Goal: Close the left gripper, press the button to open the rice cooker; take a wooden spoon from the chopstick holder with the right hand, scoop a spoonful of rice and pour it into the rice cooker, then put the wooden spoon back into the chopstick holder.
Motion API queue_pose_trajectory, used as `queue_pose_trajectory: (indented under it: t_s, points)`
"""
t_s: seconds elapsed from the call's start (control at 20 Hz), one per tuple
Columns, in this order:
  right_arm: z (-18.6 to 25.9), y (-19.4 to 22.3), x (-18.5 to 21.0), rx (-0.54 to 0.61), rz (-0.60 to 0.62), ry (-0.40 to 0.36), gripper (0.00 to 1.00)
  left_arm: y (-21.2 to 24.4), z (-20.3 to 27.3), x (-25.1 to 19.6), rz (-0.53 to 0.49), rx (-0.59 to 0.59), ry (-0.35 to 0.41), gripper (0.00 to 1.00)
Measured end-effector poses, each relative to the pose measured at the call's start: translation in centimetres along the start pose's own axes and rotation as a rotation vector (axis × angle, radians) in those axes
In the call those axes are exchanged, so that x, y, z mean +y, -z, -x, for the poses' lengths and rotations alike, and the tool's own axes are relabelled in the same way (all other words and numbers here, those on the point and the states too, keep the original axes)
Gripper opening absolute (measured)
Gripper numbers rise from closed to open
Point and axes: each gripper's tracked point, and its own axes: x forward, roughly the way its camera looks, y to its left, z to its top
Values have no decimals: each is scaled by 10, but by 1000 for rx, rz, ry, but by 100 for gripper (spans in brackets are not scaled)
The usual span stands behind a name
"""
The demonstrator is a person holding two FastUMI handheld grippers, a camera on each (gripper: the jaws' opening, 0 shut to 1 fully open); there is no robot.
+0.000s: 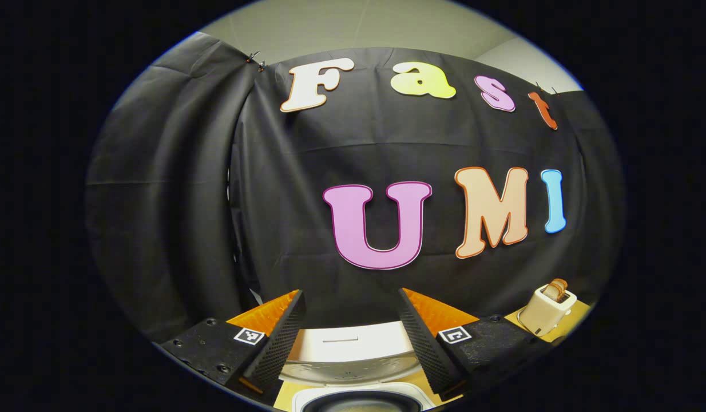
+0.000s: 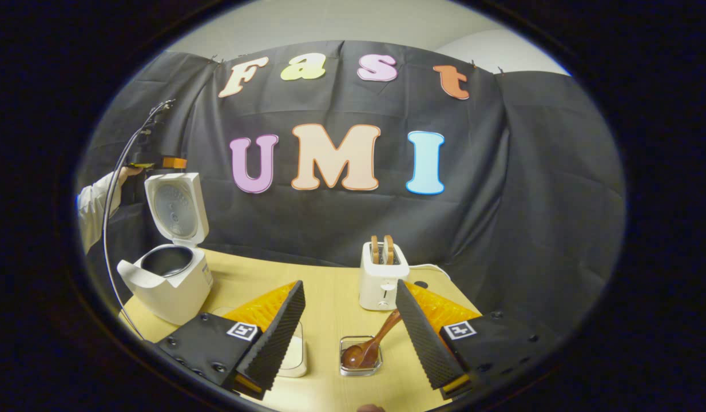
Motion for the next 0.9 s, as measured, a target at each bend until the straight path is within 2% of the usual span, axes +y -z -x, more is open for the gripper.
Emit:
queue_pose_trajectory:
  t_s: [0.1, 0.3, 0.45, 0.7, 0.9]
  points:
    - [0, -1, 2, 1, 0, -4, 99, 17, -2, 1, -2, 52, -5, 93]
    - [-4, -8, 16, -19, 6, -43, 99, 15, 6, -1, 50, 43, -5, 95]
    - [-9, -9, 30, -26, -18, -80, 99, 18, 22, -3, 65, 42, -2, 93]
    - [-14, -6, 47, -22, -21, -134, 99, 27, 54, -8, 70, 46, -9, 95]
    - [-17, -11, 62, -30, -36, -179, 99, 35, 82, -12, 117, 49, -6, 95]
